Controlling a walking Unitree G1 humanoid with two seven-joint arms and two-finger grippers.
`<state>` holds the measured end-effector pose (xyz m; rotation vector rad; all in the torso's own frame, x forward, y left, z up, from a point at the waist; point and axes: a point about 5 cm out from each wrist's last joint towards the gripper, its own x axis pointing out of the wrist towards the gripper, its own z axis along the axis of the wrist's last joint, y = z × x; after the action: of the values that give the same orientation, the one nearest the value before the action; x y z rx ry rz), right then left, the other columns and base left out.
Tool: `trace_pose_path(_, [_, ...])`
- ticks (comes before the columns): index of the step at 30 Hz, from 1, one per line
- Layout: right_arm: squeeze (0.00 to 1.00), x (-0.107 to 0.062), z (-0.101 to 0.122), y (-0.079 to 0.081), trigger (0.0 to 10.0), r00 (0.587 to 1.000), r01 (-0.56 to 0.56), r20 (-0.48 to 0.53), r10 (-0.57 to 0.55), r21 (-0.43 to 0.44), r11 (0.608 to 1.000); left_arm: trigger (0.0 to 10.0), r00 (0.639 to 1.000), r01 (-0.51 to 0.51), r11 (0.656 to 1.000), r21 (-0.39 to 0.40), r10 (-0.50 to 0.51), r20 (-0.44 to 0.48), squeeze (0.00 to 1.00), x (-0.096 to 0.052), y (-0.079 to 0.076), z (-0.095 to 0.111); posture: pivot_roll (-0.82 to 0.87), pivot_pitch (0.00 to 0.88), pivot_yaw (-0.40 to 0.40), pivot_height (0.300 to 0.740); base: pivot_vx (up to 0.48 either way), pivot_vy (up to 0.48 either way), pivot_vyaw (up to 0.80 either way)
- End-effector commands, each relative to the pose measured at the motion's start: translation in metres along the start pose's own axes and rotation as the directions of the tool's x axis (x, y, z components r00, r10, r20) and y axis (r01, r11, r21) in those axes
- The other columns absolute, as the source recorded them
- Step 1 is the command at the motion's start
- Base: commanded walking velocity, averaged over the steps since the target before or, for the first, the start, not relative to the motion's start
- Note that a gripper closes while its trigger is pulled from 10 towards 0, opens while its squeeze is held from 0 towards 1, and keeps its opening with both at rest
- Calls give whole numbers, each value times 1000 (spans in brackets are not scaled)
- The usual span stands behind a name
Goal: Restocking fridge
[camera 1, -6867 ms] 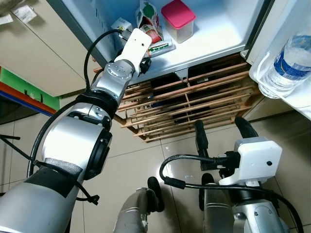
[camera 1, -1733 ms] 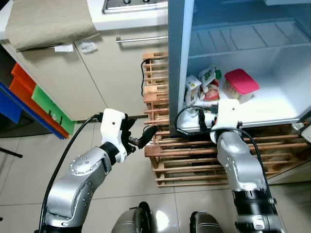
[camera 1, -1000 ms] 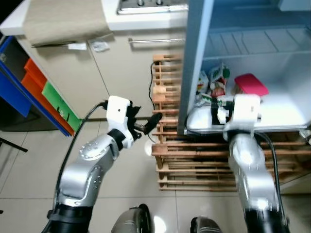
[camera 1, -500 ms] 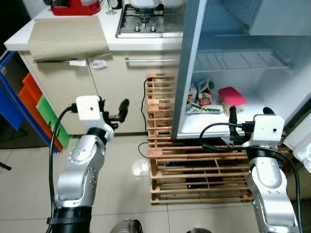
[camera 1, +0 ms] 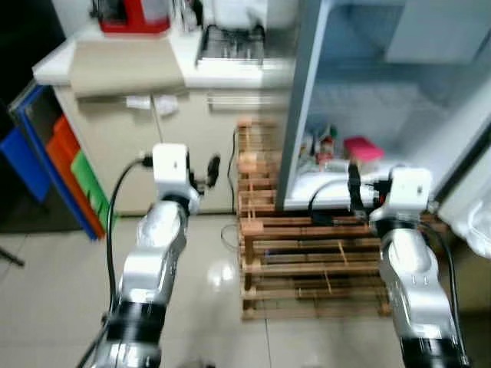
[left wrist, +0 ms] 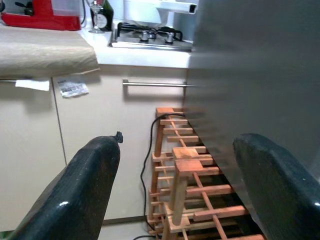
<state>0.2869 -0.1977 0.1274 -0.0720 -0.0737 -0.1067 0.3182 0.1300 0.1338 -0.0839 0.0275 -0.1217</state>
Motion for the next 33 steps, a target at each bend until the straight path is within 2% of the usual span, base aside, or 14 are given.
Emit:
trace_pose_path(1, [616, 2, -1, -3, 10000, 1000, 5, -7, -5, 6, 1000, 10000, 1000, 8, 1000, 6, -8, 26, 0, 4, -5, 7, -157, 0, 26, 740, 0, 0, 0])
trace_pose_path(11, [620, -4, -9, -7, 10000, 999, 12, -33, -12, -7, 1000, 10000, 1000, 7, 1000, -1, -7, 27, 0, 6, -5, 3, -172, 0, 35, 740, -198, 0, 0])
trace_pose_path(18, [620, -8, -12, -12, 10000, 999, 20, -42, -20, -19, 1000, 10000, 1000, 10, 1000, 0, -10, 28, 0, 7, -6, 2, -180, 0, 37, 740, 0, 0, 0])
trace_pose_path(25, [620, -21, -25, -25, 10000, 994, 52, -91, -57, -51, 997, 10000, 999, 25, 999, -24, -24, 42, 0, 5, -5, 1, -188, 0, 40, 740, 0, 0, 0])
trace_pose_path(33, [620, -33, -39, -34, 10000, 987, 72, -138, -81, -74, 995, 10000, 999, 39, 998, -52, -37, 38, 0, 4, -6, -2, -204, 0, 44, 740, 0, -468, 0])
